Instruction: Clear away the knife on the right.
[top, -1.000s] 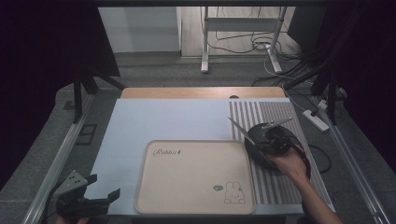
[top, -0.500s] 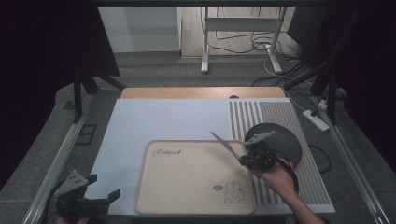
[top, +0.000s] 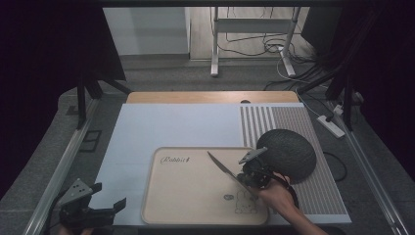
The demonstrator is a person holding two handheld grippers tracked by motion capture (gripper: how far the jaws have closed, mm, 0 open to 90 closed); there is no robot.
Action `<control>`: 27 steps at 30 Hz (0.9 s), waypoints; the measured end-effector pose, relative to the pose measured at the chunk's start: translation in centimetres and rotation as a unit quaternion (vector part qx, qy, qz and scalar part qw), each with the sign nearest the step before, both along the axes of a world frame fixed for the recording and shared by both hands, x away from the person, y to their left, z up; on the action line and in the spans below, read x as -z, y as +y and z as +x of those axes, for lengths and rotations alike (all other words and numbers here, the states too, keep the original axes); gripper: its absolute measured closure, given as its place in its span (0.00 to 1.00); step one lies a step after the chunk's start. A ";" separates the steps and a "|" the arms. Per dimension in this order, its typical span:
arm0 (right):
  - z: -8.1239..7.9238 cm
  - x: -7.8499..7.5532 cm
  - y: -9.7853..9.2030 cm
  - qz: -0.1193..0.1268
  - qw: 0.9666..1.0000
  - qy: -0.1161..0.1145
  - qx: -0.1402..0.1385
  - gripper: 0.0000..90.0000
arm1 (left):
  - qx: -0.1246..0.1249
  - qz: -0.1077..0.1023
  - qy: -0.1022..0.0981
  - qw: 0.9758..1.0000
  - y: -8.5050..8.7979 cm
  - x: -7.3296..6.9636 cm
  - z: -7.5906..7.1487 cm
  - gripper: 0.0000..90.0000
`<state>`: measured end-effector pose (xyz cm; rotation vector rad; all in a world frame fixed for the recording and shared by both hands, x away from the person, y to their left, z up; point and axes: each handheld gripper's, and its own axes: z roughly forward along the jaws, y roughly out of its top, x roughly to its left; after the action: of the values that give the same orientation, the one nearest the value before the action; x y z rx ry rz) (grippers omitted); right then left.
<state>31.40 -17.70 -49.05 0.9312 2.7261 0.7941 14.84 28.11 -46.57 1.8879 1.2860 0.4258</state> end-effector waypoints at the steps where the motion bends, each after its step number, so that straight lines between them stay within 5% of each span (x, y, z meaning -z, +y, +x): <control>1: 0.1 -0.1 -0.1 0.008 1.000 0.007 0.001 1.00 | 0.000 0.000 0.000 1.000 0.0 0.0 0.0 0.01; 5: 0.0 0.0 -0.1 -0.011 1.000 0.003 -0.001 1.00 | 0.001 0.000 0.000 1.000 0.0 0.0 0.0 0.01; 16: 0.4 -1.1 -0.2 0.014 1.000 -0.003 -0.021 1.00 | 0.001 0.001 0.001 1.000 -0.1 0.0 0.0 0.01; 22: 1.1 -1.1 1.3 0.018 0.999 0.000 -0.041 1.00 | 0.000 0.001 0.002 1.000 0.0 0.0 0.1 0.01; 27: 2.0 0.0 3.4 -0.008 0.998 -0.002 -0.066 1.00 | -0.001 0.001 0.002 1.000 0.0 0.0 0.1 0.01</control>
<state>33.41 -14.30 -49.02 0.7528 2.8101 0.7924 14.92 28.12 -46.60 1.8905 1.2896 0.4242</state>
